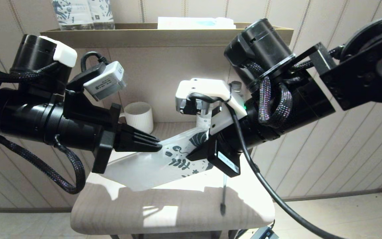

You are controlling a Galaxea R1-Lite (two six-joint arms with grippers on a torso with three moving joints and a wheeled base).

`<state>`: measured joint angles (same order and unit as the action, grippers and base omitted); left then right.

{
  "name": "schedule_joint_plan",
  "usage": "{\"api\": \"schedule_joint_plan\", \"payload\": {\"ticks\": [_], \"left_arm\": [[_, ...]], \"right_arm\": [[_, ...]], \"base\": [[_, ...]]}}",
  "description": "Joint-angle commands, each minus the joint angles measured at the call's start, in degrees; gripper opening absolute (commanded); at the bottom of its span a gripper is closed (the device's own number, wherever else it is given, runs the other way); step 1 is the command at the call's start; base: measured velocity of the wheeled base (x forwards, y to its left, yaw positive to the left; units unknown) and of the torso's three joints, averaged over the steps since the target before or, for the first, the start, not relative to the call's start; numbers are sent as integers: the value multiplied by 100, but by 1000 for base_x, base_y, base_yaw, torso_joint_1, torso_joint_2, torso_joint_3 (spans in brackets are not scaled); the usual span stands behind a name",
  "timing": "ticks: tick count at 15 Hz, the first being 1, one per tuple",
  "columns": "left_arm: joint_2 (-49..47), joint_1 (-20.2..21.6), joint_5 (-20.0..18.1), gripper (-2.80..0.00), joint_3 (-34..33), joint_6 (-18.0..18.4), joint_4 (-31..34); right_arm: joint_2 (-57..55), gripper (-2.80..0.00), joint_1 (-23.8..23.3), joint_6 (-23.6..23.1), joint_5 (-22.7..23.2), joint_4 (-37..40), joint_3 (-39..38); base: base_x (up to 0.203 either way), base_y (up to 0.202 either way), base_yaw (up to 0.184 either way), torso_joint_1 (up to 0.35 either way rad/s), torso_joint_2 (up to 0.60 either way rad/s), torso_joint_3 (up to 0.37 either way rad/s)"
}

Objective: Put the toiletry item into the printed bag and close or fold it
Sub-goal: Open the storage bag

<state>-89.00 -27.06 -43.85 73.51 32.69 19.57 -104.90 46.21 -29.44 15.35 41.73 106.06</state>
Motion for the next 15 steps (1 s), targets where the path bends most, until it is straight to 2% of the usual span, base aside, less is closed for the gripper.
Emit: {"api": "schedule_joint_plan", "payload": {"ticks": [1, 8, 15], "left_arm": [[-3, -1, -27, -280, -3, 19, 12], [32, -1, -10, -280, -89, 27, 3], [59, 63, -10, -280, -313, 36, -5]], "right_arm": [[-4, -280, 2, -9, 21, 20, -15], [224, -280, -89, -9, 9, 20, -215], [789, -280, -454, 0, 27, -278, -813]], "base": [[0, 0, 0, 0, 0, 0], [0, 0, 0, 0, 0, 0], [0, 0, 0, 0, 0, 0]]}}
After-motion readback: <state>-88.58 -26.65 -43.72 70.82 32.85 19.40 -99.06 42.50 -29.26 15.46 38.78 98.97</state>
